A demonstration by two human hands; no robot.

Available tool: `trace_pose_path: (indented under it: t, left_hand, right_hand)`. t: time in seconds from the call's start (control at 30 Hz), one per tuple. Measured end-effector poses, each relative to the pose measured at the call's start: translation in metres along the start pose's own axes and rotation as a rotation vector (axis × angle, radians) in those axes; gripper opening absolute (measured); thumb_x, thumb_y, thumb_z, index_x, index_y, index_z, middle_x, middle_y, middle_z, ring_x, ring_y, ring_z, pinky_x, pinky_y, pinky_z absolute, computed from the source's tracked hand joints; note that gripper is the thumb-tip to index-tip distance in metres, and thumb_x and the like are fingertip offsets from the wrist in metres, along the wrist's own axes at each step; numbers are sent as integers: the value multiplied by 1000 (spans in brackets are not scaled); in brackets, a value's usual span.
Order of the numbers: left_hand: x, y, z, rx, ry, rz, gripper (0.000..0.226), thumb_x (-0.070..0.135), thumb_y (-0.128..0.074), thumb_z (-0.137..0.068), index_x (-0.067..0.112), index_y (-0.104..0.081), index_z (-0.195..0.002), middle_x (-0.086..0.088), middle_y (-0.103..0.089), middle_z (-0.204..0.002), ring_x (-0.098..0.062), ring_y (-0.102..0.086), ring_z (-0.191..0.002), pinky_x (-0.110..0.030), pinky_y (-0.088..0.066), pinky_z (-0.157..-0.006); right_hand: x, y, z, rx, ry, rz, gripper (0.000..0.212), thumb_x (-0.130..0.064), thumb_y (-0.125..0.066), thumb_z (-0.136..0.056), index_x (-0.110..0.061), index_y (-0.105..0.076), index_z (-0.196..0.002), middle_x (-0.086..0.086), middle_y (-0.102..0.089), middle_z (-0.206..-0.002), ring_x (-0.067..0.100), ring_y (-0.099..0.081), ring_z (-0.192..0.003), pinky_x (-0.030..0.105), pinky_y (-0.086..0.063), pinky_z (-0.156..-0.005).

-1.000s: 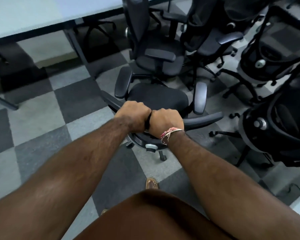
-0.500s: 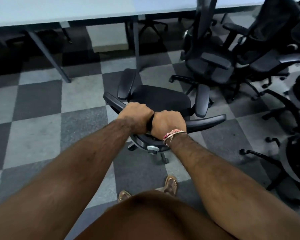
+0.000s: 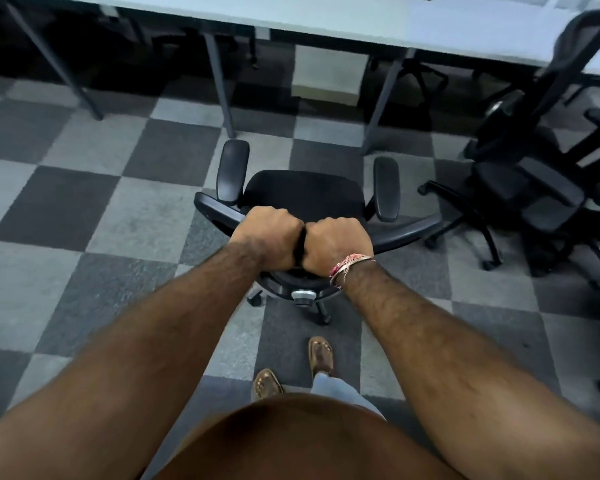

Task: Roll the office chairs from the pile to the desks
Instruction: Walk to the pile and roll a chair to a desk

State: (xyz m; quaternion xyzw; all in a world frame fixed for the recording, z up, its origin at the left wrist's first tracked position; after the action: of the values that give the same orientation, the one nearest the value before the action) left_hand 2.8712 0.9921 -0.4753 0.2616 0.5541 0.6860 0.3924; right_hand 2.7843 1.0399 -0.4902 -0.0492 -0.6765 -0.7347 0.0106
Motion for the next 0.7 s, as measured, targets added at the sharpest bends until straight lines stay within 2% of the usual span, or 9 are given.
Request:
trace_pose_path:
  t: [0.13,0.3,0.53,0.7]
  left_hand:
    - [-47,-7,6,-10,106,16,19,46,-58,-83,27,-62,-82,8,-52,-68,-21,-54,-63,-32,-49,-62]
    - [-103,-15,9,-16,252,56,16,44,-57,-83,29,-55,-77,8,-54,-67,-21,-57,-64,-35,-55,-66]
    - [-178,-21,2,-16,466,103,20,46,-59,-85,29,-53,-76,9,-49,-64,-20,-53,-60,-33,-50,-63]
    - [-230,-27,-1,-18,636,148,19,48,-60,-85,30,-55,-81,7,-58,-73,-21,-51,-63,-33,-48,-65]
  right_hand:
    - [-29,6,-41,14,133,22,13,-38,-54,-78,-26,-58,-76,-3,-67,-74,26,-63,-64,31,-36,-56]
    - [-61,11,-100,44,293,41,18,-40,-54,-78,-26,-46,-70,-4,-65,-71,23,-57,-58,30,-36,-53]
    - [-98,24,-182,94,513,56,18,-40,-56,-78,-24,-65,-81,-2,-68,-76,26,-64,-66,32,-37,-56]
    - [-129,31,-239,89,649,44,22,-42,-57,-78,-23,-67,-85,-1,-70,-81,27,-67,-73,32,-38,-59]
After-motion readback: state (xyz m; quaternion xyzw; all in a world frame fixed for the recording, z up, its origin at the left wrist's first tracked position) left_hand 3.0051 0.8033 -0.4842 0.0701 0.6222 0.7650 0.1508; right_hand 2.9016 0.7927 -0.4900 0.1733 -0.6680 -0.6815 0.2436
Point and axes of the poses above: each hand's wrist, its own z-axis away from the middle knuckle, its own y-axis out of the back of the hand, x = y × z, the point moved 5 cm from there along -z, towards the middle knuckle
